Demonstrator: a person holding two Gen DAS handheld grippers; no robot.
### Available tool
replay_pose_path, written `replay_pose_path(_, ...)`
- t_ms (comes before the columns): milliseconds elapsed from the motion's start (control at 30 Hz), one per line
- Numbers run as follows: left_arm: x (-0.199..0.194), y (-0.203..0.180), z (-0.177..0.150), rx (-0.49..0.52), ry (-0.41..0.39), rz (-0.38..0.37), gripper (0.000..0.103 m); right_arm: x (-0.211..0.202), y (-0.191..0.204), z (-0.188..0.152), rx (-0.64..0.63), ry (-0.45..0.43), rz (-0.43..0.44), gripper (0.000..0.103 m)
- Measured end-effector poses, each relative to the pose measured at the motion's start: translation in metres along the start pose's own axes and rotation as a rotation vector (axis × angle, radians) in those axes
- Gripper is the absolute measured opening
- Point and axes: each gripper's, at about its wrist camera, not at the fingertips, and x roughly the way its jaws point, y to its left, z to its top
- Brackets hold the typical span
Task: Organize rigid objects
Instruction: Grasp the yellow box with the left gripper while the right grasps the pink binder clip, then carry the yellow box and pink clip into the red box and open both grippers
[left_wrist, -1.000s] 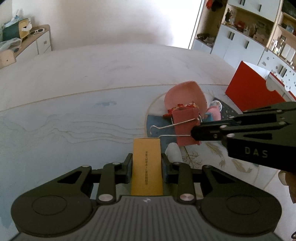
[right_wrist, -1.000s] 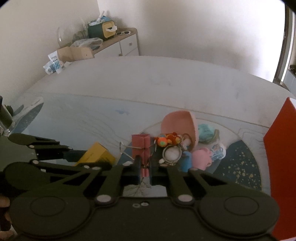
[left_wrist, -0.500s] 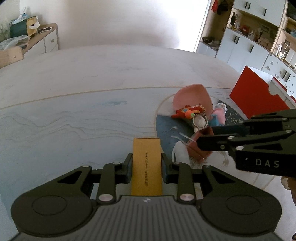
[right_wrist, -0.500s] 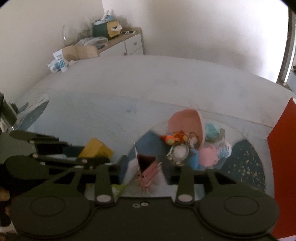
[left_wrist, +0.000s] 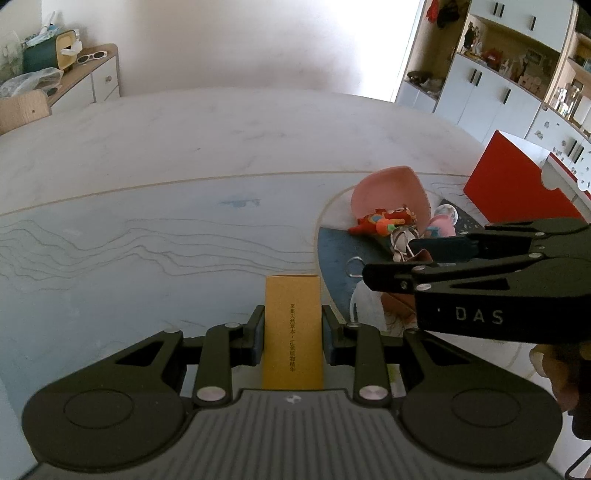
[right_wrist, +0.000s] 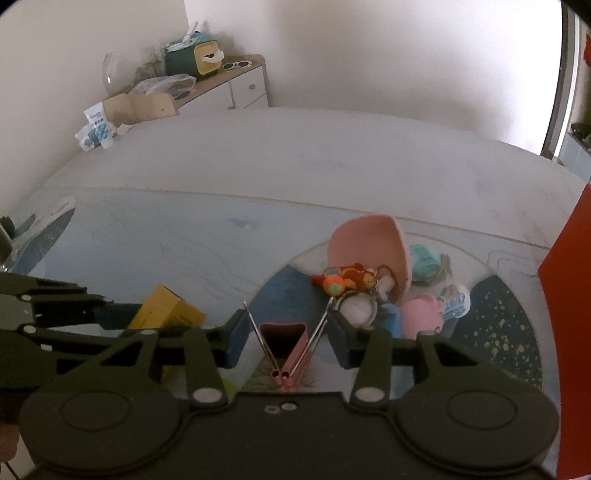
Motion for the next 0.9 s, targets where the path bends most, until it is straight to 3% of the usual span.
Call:
replay_pose_path(200, 0.000, 0.000, -0.001, -0.001, 0.002, 0.005, 0.029, 0.002, -0.001, -0.004, 0.014, 0.004, -0.001, 0.041)
replay_pose_path(533, -0.002, -0.001, -0.002, -0.011, 0.003, 0.010, 0.029, -0.018, -0.009, -0.007, 0.028, -0.072, 0.000, 0.029)
replay_pose_path(900, -0.020, -0.021, 0.009, 0.003, -0.037, -0.007, 0.029, -0.058, -0.033, -0.008, 0.092, -0.170, 0.019, 0.029)
